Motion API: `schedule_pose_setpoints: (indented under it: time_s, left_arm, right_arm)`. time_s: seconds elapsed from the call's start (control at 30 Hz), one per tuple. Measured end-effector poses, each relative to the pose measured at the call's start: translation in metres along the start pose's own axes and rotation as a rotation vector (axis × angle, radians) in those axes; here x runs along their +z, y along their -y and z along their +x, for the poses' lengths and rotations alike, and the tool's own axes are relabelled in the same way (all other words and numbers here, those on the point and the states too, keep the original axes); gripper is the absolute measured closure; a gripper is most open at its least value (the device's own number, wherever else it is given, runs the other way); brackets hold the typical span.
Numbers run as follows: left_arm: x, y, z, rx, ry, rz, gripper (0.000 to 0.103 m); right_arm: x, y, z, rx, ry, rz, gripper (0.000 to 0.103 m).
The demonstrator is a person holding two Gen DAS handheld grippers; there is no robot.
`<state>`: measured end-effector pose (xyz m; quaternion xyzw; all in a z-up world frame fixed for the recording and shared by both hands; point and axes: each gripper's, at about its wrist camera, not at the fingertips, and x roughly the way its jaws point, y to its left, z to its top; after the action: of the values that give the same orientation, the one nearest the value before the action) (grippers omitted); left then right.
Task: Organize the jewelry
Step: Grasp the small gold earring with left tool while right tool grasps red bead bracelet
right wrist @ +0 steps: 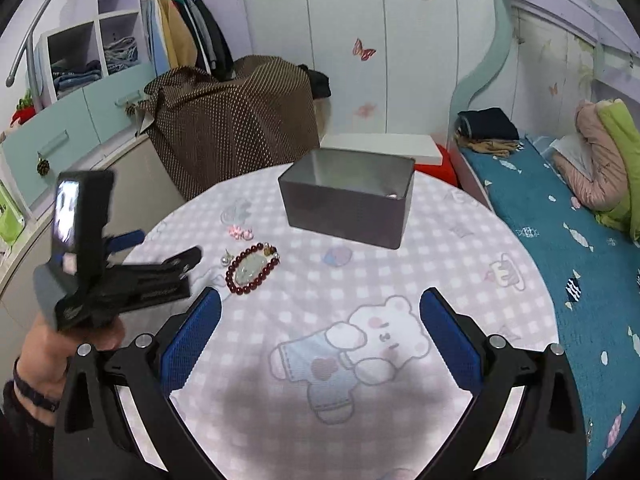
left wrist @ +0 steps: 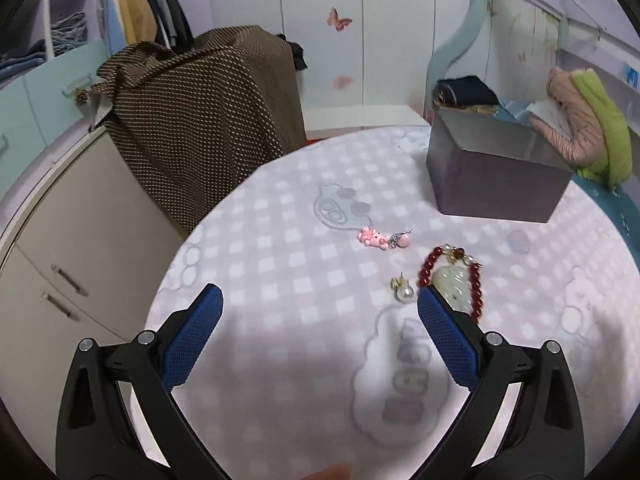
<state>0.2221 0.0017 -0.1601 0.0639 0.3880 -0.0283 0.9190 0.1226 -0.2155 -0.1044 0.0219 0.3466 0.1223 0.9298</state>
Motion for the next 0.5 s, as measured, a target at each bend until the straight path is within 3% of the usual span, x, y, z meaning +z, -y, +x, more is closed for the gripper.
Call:
schedule_pose_setpoints:
  time_s: [0.4, 0.43, 0.5]
  left_arm:
    - [0.009, 0.01, 0.048, 0.01, -0.096, 0.037, 0.007]
    - [0.009, 0.009, 0.047, 0.006, -0.096, 0.034, 0.009]
    - [0.008, 0.008, 0.048, -0.023, -0.099, 0.023, 0.024]
  right_arm:
    - [-0.005, 0.006, 0.021, 0.019, -0.049, 0.011, 0.007]
    - [-0.005, 0.006, 0.021, 0.017, -0.051, 0.011, 0.007]
    - [-0.005, 0.008, 0.023, 0.017, -0.055, 0.014, 0.007]
